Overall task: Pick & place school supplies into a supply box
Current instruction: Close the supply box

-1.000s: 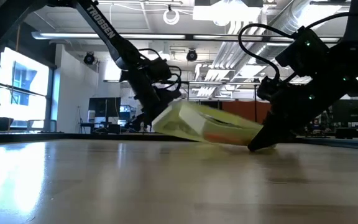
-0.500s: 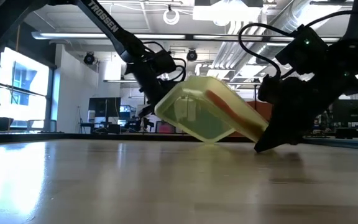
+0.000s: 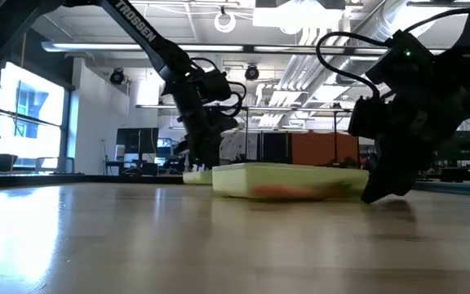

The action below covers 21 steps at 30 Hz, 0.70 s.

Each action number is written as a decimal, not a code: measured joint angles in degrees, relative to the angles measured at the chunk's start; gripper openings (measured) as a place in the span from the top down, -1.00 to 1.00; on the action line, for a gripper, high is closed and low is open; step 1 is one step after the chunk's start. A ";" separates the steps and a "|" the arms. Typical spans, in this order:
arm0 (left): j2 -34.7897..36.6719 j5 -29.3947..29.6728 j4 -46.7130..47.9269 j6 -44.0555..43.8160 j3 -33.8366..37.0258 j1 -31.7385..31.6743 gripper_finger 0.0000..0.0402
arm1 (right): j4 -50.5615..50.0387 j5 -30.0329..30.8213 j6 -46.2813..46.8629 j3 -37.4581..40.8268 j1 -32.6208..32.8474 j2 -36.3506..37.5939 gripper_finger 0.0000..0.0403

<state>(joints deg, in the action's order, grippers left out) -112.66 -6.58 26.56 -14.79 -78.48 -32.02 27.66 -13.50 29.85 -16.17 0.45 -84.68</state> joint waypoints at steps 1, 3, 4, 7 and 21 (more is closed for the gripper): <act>0.00 0.30 0.40 0.01 0.00 0.01 0.73 | -1.44 -0.04 0.18 0.23 0.00 0.18 1.00; 0.00 0.31 0.92 0.01 0.00 -0.01 0.69 | -2.54 0.56 0.31 0.10 0.00 0.65 1.00; 0.00 -0.02 0.69 0.01 0.00 -0.01 0.69 | -3.44 1.31 0.30 0.12 0.00 0.87 1.00; 0.00 -2.67 0.18 -0.01 0.00 -0.04 0.79 | -4.24 3.92 0.20 0.10 0.07 0.96 1.00; 0.00 4.34 -0.66 1.72 0.02 -0.24 0.46 | -4.27 3.26 -0.11 0.08 -0.02 0.98 1.00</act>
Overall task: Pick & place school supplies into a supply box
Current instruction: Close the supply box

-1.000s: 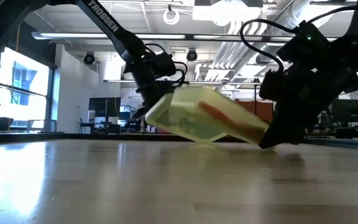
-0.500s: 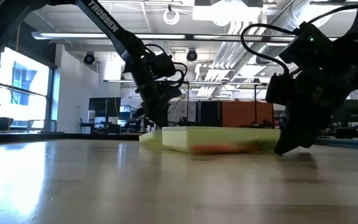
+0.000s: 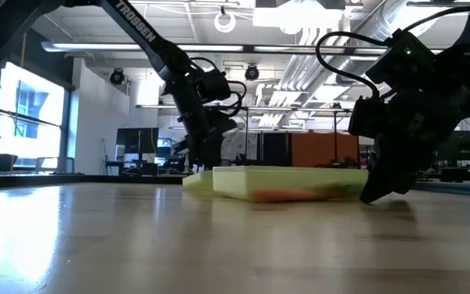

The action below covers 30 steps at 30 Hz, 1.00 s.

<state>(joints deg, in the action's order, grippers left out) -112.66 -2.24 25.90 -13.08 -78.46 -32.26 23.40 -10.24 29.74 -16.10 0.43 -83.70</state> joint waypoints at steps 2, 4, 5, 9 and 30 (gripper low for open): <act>0.02 -3.78 0.08 2.43 0.00 0.44 0.38 | -0.04 0.00 -0.04 0.00 0.00 0.00 1.00; 0.02 -4.47 0.05 3.42 0.00 1.01 0.33 | -0.03 0.00 -0.15 0.00 0.00 0.00 1.00; 0.02 -4.25 0.03 3.78 0.00 1.44 0.30 | -0.02 0.00 -0.15 0.00 0.00 0.00 1.00; 0.04 -1.96 0.03 4.28 0.02 2.48 0.27 | -0.04 0.00 -0.15 0.00 0.00 0.00 1.00; -4.41 0.13 -3.10 3.64 0.02 3.44 0.75 | -0.04 0.04 -0.15 -0.01 0.00 0.01 1.00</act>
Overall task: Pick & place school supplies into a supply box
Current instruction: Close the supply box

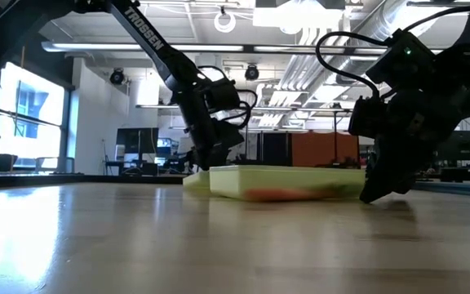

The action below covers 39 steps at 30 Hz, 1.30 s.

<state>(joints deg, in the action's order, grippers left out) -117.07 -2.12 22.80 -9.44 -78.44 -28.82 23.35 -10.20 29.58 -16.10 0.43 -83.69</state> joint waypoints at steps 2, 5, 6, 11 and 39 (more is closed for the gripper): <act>0.02 -0.04 -0.17 -0.02 -0.04 0.00 0.80 | 0.00 0.00 0.00 0.01 0.00 0.01 1.00; 0.02 -0.03 -0.15 0.00 -0.08 0.33 0.80 | 0.00 0.00 0.00 -0.01 0.00 0.01 1.00; 0.02 0.04 -0.11 0.04 -0.08 0.41 0.80 | 0.00 0.09 0.00 -0.01 0.00 0.00 1.00; -0.03 0.49 4.49 0.35 -2.06 1.20 0.63 | -0.05 0.39 -0.40 -0.01 0.00 0.01 1.00; 0.06 23.45 31.13 -1.31 -24.95 16.93 0.68 | 0.70 1.98 0.04 0.09 0.07 0.01 1.00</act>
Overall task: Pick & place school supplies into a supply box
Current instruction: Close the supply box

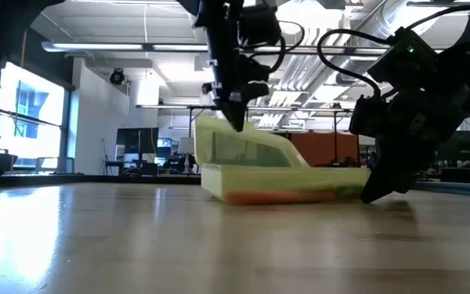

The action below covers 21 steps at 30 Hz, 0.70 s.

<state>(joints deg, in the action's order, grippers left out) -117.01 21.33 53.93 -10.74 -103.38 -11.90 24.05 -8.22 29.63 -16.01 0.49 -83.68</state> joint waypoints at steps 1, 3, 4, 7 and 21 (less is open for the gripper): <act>0.00 0.90 0.16 -0.02 -0.43 0.68 0.69 | 0.33 -0.37 0.00 0.00 0.00 -0.02 1.00; 0.00 2.42 0.23 -0.82 -1.29 1.89 0.69 | 0.82 -1.00 0.00 0.00 0.00 -0.02 1.00; 0.02 2.97 0.19 -1.50 -1.71 2.48 0.68 | 0.92 -1.21 0.00 0.00 0.00 -0.02 1.00; 0.15 3.24 0.43 -3.16 -2.87 4.29 0.61 | 1.05 -1.31 -0.04 0.02 0.00 -0.02 1.00; 0.27 1.04 -2.07 -16.40 -3.14 15.32 0.35 | 1.92 4.61 -0.28 -0.15 -0.21 -0.02 1.00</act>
<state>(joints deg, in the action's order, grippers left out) -116.74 22.37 51.85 -27.14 -106.52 3.43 25.97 -3.61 29.35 -16.16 0.29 -83.70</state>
